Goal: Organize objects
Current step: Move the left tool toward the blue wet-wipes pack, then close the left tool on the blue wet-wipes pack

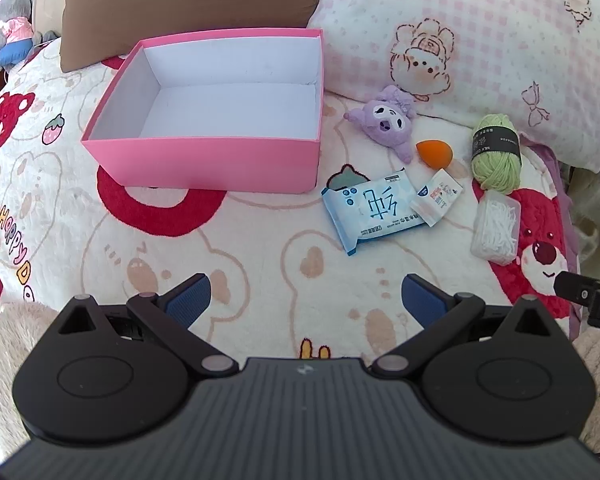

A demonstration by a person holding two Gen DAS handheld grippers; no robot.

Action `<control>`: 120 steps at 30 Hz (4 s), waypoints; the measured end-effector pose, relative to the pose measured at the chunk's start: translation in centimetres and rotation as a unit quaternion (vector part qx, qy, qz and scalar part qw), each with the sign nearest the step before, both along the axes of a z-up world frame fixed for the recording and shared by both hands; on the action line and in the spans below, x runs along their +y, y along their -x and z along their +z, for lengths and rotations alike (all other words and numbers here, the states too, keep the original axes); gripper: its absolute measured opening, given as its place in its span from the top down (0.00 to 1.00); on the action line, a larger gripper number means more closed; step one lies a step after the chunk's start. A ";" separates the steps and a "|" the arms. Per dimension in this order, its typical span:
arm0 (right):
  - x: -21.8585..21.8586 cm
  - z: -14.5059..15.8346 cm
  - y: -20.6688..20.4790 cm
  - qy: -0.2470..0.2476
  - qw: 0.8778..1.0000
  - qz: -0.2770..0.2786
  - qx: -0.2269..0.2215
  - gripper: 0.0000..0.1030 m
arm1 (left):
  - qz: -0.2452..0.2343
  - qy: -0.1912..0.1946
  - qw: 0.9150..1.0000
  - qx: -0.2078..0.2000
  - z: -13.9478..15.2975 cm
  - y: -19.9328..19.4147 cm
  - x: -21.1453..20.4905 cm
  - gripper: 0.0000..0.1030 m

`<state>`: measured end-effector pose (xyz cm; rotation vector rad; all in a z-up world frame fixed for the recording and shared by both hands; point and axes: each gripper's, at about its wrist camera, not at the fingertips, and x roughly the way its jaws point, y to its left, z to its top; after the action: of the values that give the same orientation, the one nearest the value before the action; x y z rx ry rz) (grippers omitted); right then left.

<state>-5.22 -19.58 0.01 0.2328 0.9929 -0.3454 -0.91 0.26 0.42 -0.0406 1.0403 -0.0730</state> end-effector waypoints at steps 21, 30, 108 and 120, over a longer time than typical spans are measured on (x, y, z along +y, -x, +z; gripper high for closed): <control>0.2 0.6 0.8 0.007 1.000 0.010 0.003 0.04 | -0.005 -0.024 1.000 0.009 -0.4 -0.5 1.3 0.00; 0.3 0.5 1.0 0.012 1.000 0.013 0.006 0.04 | -0.034 -0.018 0.999 0.005 0.3 0.2 -0.1 0.00; 2.6 -12.6 -12.2 -0.048 0.971 0.227 -0.063 0.50 | -0.011 0.091 0.996 -0.009 -12.5 -9.3 -3.2 0.21; 0.4 -13.4 -13.1 -0.041 0.980 0.183 -0.070 0.44 | 0.010 0.104 0.994 -0.013 -14.5 -9.8 -2.4 0.43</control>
<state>7.88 -19.22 -13.42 0.1428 0.8913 0.0473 8.91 -2.11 -14.04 -0.2383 1.0036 -0.1637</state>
